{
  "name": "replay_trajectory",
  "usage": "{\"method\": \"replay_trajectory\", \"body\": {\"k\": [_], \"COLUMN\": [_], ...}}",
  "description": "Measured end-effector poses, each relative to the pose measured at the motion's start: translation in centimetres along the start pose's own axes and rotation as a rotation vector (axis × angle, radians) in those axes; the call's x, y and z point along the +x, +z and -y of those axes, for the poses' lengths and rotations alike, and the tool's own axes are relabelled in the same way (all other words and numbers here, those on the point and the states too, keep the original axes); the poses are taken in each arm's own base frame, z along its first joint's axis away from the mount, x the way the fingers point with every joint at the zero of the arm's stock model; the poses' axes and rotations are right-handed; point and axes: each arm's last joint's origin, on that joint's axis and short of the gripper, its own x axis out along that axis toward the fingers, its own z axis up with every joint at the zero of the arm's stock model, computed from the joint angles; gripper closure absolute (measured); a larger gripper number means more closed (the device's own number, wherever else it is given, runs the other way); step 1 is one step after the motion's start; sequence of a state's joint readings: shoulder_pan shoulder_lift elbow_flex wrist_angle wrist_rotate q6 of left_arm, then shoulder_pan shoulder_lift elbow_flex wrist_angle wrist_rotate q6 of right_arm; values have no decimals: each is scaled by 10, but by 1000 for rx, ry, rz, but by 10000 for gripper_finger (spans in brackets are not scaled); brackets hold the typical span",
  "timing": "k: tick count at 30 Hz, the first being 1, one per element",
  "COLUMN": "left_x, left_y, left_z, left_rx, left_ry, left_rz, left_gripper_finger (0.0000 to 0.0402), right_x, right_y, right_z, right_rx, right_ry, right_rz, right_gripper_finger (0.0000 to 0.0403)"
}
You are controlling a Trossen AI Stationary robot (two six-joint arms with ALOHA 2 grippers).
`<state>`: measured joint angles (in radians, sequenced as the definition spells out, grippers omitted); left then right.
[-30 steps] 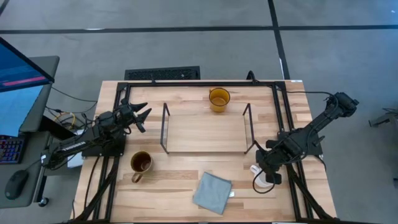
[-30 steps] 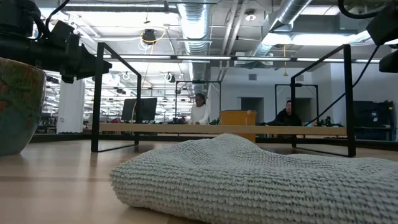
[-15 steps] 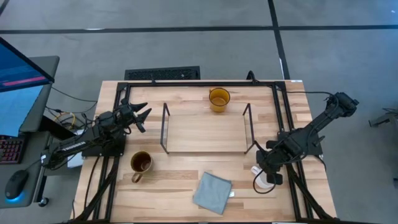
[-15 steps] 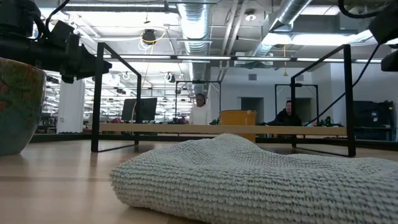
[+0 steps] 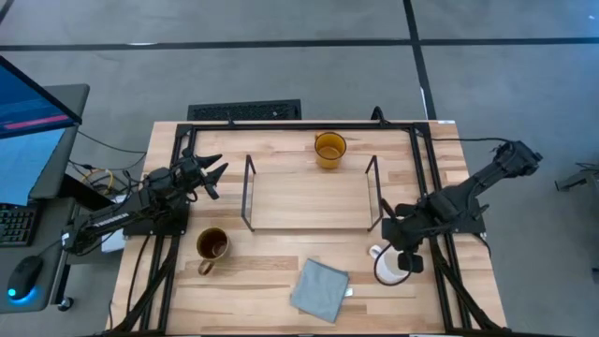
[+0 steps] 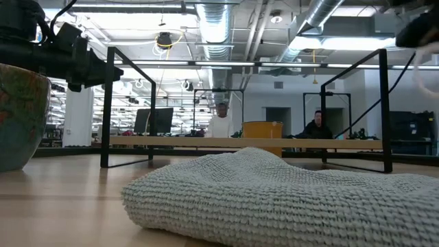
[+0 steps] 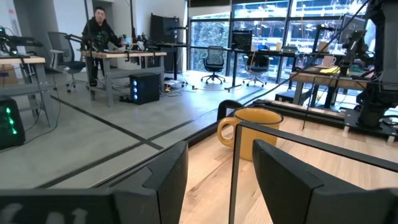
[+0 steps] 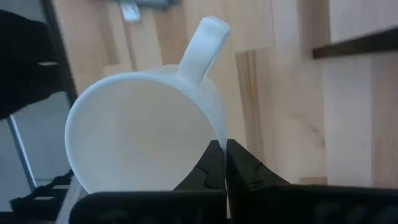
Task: Stack small to large cups/mugs on shelf
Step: Put the white cup on the shelf
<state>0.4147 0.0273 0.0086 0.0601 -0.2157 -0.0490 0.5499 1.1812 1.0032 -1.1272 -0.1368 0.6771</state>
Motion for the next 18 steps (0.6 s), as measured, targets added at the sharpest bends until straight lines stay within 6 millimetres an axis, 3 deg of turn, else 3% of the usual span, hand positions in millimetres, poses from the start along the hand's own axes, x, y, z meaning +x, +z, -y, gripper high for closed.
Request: {"method": "replay_trajectory", "body": {"k": [18], "left_x": [0], "left_y": [0], "left_z": [0], "left_rx": [0], "left_ry": [0], "left_rz": [0], "left_gripper_finger": [230], "right_x": [-40], "right_y": [19], "right_z": [-11], "right_rx": [10], "right_ry": [96], "right_rz": [149], "right_gripper_finger": [397]}}
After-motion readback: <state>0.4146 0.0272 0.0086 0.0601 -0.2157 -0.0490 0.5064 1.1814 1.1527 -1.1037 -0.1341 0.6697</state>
